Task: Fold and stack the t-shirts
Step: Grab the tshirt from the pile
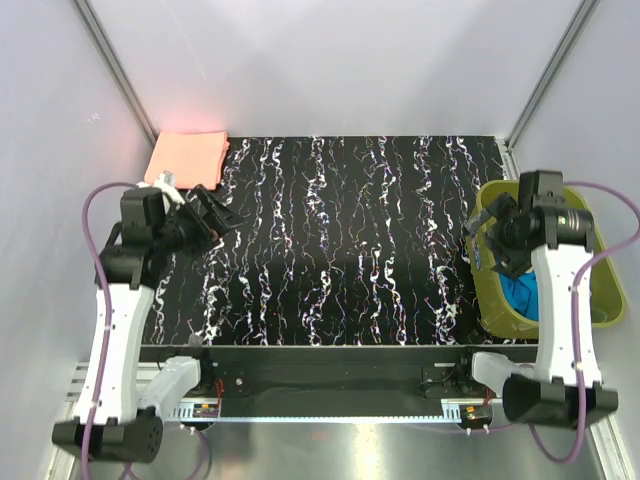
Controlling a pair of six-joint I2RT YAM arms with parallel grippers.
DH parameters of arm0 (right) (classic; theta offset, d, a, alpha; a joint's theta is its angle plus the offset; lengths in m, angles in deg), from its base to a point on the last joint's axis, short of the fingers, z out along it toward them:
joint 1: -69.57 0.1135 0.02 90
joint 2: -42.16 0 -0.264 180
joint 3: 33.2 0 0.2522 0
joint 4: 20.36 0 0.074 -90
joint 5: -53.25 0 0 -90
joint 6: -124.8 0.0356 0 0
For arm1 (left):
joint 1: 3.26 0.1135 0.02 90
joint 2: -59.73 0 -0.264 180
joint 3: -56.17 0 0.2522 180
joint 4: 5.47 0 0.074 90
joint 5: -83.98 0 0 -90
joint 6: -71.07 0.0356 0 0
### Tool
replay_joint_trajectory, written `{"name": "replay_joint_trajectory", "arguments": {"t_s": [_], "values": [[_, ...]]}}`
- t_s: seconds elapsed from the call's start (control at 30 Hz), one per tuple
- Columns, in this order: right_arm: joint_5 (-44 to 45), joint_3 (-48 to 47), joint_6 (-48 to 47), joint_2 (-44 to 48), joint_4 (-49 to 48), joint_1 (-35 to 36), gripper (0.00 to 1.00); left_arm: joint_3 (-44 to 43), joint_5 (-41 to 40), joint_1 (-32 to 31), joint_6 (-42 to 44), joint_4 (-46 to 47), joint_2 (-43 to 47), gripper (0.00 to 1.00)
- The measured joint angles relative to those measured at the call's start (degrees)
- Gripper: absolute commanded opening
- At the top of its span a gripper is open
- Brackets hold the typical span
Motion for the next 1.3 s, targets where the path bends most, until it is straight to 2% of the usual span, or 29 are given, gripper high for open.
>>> {"name": "replay_joint_trajectory", "arguments": {"t_s": [0.17, 0.3, 0.37, 0.57, 0.67, 0.8, 0.9, 0.97, 1.0, 1.07, 1.1, 1.2, 1.3], "values": [[5.1, -6.5, -1.6, -9.2, 0.2, -0.1, 0.98, -8.0, 1.7, 0.0, 3.2, -4.5, -9.2, 0.98], [6.9, -10.2, -2.0, -13.4, 0.0, -0.5, 0.85, -11.9, 1.7, 0.0, 5.6, -7.0, -13.0, 0.97], [7.5, -12.0, -2.0, -15.0, 0.3, -1.9, 0.82, -13.7, 1.6, 0.0, 7.0, -8.3, -13.8, 0.97], [10.0, -16.4, -2.3, -24.2, -1.9, -9.7, 0.82, -18.0, 0.3, -1.3, 11.3, -8.9, -15.4, 0.99], [12.4, -16.4, -3.5, -29.4, -4.5, -11.8, 0.83, -18.5, -1.2, -3.8, 13.6, -8.9, -15.9, 0.99], [14.8, -16.4, -5.8, -34.8, -7.8, -13.5, 0.79, -19.7, -4.8, -6.9, 16.7, -9.5, -17.9, 0.99], [15.3, -16.6, -6.9, -38.7, -9.4, -14.9, 0.69, -20.4, -7.3, -8.1, 18.6, -9.6, -19.2, 0.99], [15.2, -16.5, -7.1, -41.1, -11.1, -15.5, 0.66, -20.4, -8.7, -8.5, 19.6, -9.7, -19.5, 0.99], [15.1, -16.0, -7.0, -41.7, -12.1, -15.7, 0.58, -20.6, -9.5, -8.6, 20.2, -9.9, -19.5, 0.99], [14.6, -14.9, -6.3, -42.0, -13.4, -15.7, 0.5, -21.1, -10.7, -8.8, 20.9, -10.4, -19.5, 0.99], [14.4, -14.4, -5.8, -42.0, -13.6, -15.7, 0.51, -21.4, -11.2, -8.8, 21.2, -10.6, -19.5, 0.99], [13.5, -12.6, -3.1, -42.0, -14.1, -15.7, 0.69, -22.2, -12.0, -8.8, 21.8, -11.0, -19.5, 0.99], [13.4, -11.0, -0.9, -42.0, -13.3, -15.7, 0.74, -22.4, -12.3, -8.8, 21.9, -11.1, -19.5, 0.99]]}}
